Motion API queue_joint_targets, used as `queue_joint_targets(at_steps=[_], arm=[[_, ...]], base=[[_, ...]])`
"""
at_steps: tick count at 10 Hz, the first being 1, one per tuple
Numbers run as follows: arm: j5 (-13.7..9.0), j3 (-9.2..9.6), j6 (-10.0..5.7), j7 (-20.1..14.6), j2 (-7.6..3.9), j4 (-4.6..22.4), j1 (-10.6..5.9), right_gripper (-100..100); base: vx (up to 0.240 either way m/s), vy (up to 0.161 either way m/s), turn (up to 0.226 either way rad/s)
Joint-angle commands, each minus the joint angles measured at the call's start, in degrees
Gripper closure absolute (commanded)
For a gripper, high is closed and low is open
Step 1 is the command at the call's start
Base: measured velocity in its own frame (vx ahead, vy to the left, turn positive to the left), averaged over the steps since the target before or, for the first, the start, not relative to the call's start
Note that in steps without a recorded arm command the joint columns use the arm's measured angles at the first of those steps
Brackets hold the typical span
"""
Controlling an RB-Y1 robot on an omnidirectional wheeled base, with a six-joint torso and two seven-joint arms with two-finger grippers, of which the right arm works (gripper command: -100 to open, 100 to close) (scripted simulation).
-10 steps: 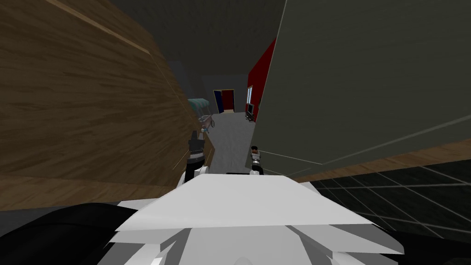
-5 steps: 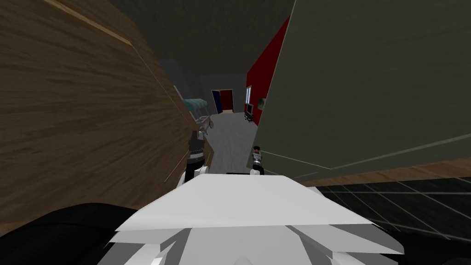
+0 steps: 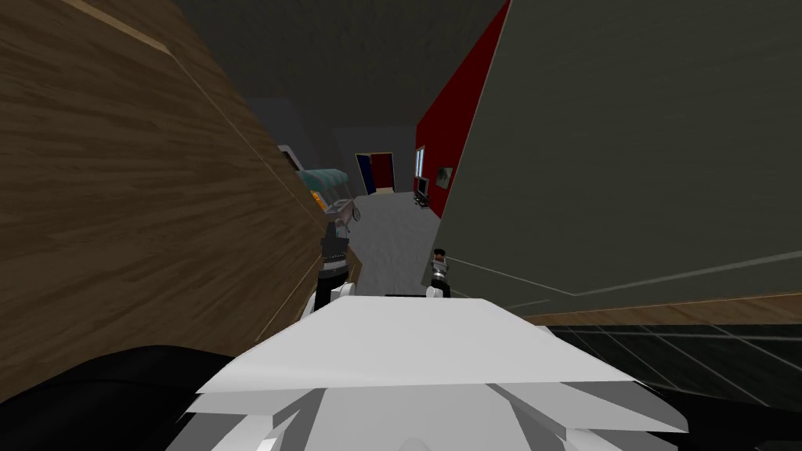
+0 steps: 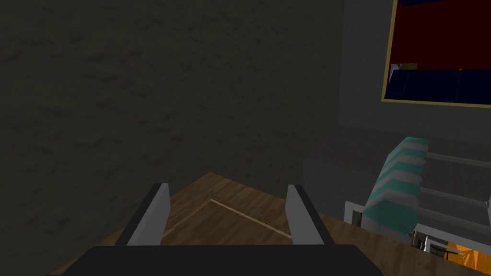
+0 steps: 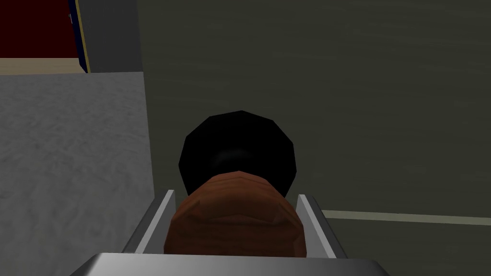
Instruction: Push the door open
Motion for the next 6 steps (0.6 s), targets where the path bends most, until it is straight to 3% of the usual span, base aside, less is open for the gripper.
queue_joint_targets(at_steps=[1, 6], arm=[[-0.34, -0.54, -0.15, 0.12, -0.41, 0.05, -0.04, 100], [-1.8, -2.86, -0.78, 0.62, -1.64, 0.28, -0.2, 100]], base=[[0.128, 0.006, -0.019], [0.203, 0.004, -0.047]])
